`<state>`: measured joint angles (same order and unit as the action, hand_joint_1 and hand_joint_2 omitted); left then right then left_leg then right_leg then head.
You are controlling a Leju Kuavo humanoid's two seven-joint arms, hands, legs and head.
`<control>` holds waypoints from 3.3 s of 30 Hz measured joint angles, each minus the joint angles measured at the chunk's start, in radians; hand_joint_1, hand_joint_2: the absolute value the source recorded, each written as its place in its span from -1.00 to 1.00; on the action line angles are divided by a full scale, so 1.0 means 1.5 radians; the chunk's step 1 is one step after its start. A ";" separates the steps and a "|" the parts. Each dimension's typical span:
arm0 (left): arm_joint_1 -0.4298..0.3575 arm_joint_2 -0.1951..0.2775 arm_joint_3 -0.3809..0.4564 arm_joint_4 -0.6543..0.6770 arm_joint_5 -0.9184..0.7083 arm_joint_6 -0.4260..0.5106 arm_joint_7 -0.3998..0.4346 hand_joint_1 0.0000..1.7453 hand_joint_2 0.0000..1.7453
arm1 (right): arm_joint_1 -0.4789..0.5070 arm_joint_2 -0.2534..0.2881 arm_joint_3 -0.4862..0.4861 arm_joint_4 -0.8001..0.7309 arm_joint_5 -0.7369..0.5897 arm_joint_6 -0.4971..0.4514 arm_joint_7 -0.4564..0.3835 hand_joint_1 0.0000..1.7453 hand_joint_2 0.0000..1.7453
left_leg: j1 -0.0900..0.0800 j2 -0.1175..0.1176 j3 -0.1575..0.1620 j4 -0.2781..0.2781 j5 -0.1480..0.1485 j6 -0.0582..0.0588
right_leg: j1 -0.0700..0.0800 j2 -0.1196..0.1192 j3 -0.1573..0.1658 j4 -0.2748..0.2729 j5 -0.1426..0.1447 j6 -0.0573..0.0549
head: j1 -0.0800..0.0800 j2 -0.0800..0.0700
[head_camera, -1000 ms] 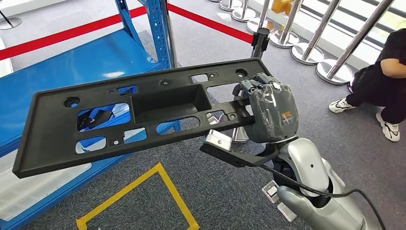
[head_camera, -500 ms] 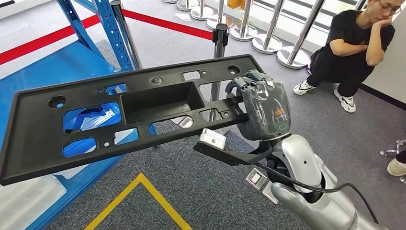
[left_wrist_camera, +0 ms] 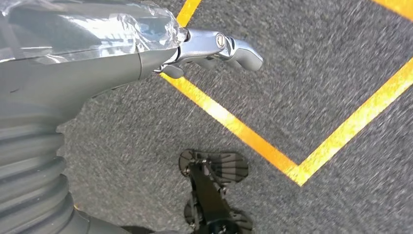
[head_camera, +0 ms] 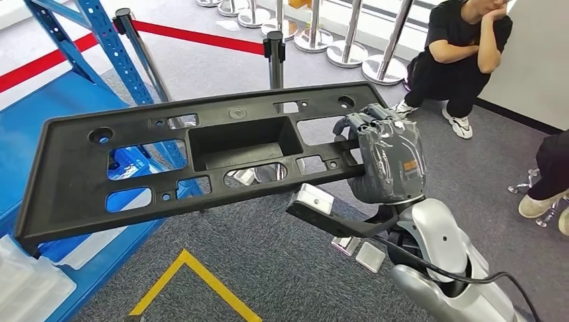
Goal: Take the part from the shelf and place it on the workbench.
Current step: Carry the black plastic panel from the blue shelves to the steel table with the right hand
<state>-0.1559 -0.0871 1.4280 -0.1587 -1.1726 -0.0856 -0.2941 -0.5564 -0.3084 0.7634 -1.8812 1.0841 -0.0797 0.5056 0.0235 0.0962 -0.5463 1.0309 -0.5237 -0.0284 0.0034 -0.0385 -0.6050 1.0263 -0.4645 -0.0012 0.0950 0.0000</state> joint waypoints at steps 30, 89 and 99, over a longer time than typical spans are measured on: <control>0.001 -0.001 0.000 0.000 0.001 0.000 0.000 -1.00 1.00 | -0.004 0.007 -0.004 0.000 0.000 -0.001 -0.008 1.00 1.00 | -0.003 -0.003 0.003 -0.004 0.004 0.006 | -0.001 0.009 -0.004 -0.001 0.006 0.002 | -0.005 0.000; 0.001 0.001 0.000 0.000 0.000 0.000 0.000 -1.00 1.00 | -0.013 0.013 -0.004 0.002 0.029 0.008 0.004 1.00 1.00 | -0.005 -0.048 -0.019 -0.005 0.025 0.015 | -0.007 0.014 0.000 0.004 -0.002 0.010 | -0.032 0.000; 0.002 0.001 0.000 0.000 -0.002 0.000 0.000 -1.00 1.00 | -0.016 0.014 -0.003 0.002 0.044 0.017 0.014 1.00 1.00 | -0.008 -0.058 -0.103 0.178 -0.045 0.006 | 0.004 0.032 0.010 -0.003 -0.002 -0.017 | -0.065 0.000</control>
<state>-0.1534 -0.0862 1.4282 -0.1587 -1.1753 -0.0862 -0.2945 -0.5799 -0.2873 0.7585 -1.8776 1.1495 -0.0544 0.5270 0.0110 0.0099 -0.7007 1.2974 -0.5918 -0.0201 0.0093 0.0096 -0.5901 1.0218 -0.4675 -0.0266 -0.0020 0.0000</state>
